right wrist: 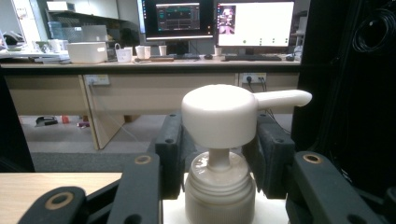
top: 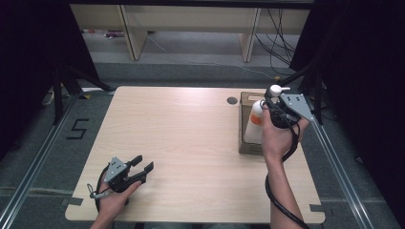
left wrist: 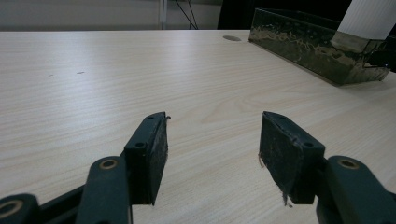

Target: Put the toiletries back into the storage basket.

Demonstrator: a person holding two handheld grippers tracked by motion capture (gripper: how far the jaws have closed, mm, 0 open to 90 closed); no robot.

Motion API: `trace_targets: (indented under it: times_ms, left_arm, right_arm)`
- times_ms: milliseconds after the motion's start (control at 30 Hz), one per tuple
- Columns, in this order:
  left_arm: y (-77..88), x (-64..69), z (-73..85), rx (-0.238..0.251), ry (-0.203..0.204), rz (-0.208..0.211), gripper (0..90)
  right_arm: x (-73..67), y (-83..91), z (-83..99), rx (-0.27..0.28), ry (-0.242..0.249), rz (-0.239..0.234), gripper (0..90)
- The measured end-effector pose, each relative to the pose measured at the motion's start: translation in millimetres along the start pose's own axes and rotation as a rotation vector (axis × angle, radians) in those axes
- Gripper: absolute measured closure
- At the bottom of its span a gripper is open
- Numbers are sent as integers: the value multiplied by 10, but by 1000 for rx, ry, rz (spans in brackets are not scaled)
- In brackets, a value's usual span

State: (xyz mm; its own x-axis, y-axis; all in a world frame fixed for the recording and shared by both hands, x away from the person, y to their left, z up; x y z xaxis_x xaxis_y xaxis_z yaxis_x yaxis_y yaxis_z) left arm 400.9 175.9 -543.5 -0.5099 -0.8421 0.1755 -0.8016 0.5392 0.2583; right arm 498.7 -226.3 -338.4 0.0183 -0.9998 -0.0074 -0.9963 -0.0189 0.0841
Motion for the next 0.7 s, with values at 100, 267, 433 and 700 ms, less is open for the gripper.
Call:
trace_targets:
  times_ms: [100,267,433,700]
  left_arm:
    - [0,-1,0,0,1,0,414]
    - [0,0,0,0,0,0,415]
    - [-2,-1,1,-3,-2,-1,415]
    - [-3,-1,2,-4,-1,-1,416]
  right_arm:
    - [-4,-1,26,0,20,0,605]
    - [-20,9,62,-12,11,-1,605]
    - [-23,17,102,-22,8,-3,605]
    - [-53,15,171,-28,25,-10,605]
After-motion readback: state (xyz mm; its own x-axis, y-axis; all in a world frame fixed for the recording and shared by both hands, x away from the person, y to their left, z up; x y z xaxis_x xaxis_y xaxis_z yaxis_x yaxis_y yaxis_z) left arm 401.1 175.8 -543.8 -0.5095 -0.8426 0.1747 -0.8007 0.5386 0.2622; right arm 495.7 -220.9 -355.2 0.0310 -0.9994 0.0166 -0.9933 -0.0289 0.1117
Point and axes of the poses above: each handheld gripper's, and its own axes: y roughly backward along the jaws, z roughly out of its underside, x roughly to its right, the point moved 8 cm from there along -y, roughly forward along the jaws, and after that the axes turned 1 degree about y, right-handed, at the moved point
